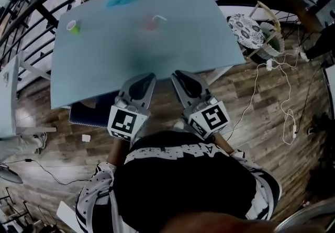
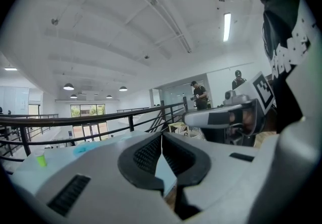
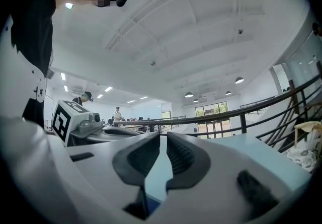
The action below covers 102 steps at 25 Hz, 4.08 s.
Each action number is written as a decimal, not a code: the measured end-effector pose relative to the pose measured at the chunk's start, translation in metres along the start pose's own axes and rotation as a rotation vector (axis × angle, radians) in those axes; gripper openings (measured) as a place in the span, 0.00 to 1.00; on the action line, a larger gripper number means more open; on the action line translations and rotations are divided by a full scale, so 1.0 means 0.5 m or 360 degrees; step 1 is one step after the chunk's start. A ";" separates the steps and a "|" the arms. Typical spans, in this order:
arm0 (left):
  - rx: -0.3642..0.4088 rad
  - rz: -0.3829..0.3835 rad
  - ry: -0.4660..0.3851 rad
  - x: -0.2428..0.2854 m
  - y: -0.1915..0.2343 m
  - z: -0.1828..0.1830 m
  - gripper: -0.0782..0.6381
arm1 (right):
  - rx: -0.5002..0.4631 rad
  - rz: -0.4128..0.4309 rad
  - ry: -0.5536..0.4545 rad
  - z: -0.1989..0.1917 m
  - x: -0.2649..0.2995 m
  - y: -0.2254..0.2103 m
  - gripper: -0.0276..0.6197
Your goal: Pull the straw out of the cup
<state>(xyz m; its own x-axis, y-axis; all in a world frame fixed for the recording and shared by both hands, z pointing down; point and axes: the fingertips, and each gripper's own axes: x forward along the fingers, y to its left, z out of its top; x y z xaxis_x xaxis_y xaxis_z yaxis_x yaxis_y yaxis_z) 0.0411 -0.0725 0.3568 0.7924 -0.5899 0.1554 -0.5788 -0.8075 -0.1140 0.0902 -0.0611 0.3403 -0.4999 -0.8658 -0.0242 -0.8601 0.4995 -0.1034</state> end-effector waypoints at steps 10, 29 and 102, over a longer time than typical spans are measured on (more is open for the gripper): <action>-0.0030 0.0093 0.0014 0.054 -0.025 0.007 0.13 | -0.0027 0.0076 0.0060 -0.015 -0.032 -0.072 0.09; -0.0005 0.0039 -0.0012 0.111 -0.051 0.013 0.13 | -0.0007 0.0027 0.0020 -0.007 -0.055 -0.116 0.09; -0.0113 0.0208 0.0067 0.302 0.195 -0.044 0.13 | 0.0000 0.0205 0.0174 -0.078 0.224 -0.307 0.17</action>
<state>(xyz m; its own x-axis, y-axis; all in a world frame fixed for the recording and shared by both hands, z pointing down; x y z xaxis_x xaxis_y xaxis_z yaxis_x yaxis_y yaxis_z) 0.0999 -0.2404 0.3908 0.7015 -0.6882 0.1851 -0.6898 -0.7209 -0.0664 0.1623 -0.2333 0.3924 -0.6140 -0.7861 0.0709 -0.7883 0.6060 -0.1066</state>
